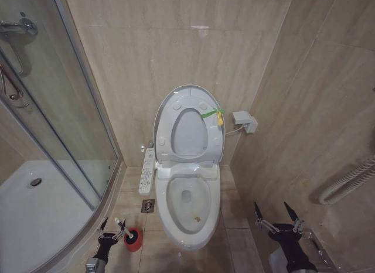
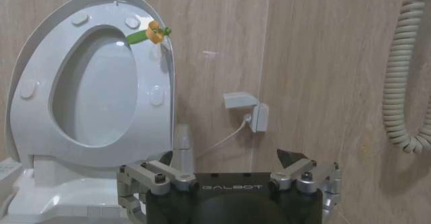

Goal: Open the toilet lid, clean the toilet bowl with a toilet brush, close the toilet lid, and flush.

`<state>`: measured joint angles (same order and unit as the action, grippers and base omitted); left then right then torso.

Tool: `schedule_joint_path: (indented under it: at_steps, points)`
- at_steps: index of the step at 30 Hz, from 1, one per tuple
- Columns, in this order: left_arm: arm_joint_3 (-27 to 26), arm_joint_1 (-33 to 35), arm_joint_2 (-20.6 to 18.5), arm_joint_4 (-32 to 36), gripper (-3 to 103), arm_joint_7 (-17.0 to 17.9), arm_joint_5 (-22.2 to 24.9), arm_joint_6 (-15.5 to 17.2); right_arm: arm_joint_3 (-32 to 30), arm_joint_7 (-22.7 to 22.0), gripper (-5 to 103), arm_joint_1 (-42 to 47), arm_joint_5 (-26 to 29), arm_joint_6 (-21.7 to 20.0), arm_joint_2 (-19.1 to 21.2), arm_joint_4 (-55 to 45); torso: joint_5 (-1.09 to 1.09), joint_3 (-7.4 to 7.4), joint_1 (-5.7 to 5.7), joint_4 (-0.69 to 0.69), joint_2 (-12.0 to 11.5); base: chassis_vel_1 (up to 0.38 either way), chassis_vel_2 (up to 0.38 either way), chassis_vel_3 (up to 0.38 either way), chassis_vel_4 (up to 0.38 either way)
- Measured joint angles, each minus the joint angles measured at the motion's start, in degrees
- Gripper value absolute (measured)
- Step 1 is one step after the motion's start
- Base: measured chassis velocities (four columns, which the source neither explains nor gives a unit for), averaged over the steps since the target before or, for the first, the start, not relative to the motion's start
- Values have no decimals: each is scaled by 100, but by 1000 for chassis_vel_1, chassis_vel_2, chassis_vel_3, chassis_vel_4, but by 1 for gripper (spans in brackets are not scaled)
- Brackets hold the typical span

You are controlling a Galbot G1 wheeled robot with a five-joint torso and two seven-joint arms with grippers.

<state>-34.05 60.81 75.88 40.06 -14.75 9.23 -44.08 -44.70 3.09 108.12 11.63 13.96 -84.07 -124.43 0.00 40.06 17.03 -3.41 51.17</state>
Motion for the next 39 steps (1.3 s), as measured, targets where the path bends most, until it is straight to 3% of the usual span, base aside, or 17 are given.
schedule_joint_path:
  at_steps: [8, 9, 16, 17, 22, 23, 30, 31, 39]
  points:
    - [5, -129, -1, -83, 93, -57, 4, -23, 0, 0, 100, 0, 0, 0, 0, 0, 0, 0, 0, 0, 0, 0, 0, 0, 0]
    - [10, -153, -1, -103, 82, -57, 4, -21, 0, 0, 100, 0, 0, 0, 0, 0, 0, 0, 0, -1, 0, 0, 0, 0, 0]
    - [14, -190, 12, -195, 82, -61, 5, -17, 0, 0, 100, 0, 0, 0, 0, 0, 0, 0, 0, 0, 0, 0, 0, 0, 0]
    - [14, -194, 14, -211, 74, -76, 8, -15, 0, 0, 100, 0, 0, 0, 0, 0, 0, 0, 0, 0, 0, 0, 0, 0, 0]
    - [-3, -258, 20, -351, 74, -134, 22, -14, 0, 0, 100, 0, 0, 0, 0, 0, 0, 0, 0, 0, 0, 0, 0, 0, 0]
    - [-6, -262, 20, -364, 46, -146, 28, -15, 0, 0, 100, 0, 0, 0, 0, 0, 0, 0, 0, 0, 0, 0, 0, 0, 0]
    - [-11, -260, 42, -368, 46, -236, 42, -19, 0, 0, 100, 0, 0, 0, 0, 0, -1, 0, 0, -1, 0, 0, 0, 0, 0]
    - [-12, -260, 48, -372, 24, -238, 46, -26, 0, 0, 100, 0, 0, 0, 0, 0, 0, 0, 0, -1, 0, 0, 0, 0, 0]
    - [-10, -256, 84, -361, 23, -342, 137, -61, 0, 0, 100, 0, 0, 0, 0, 0, 0, 0, 0, 0, 0, 0, 0, 0, 0]
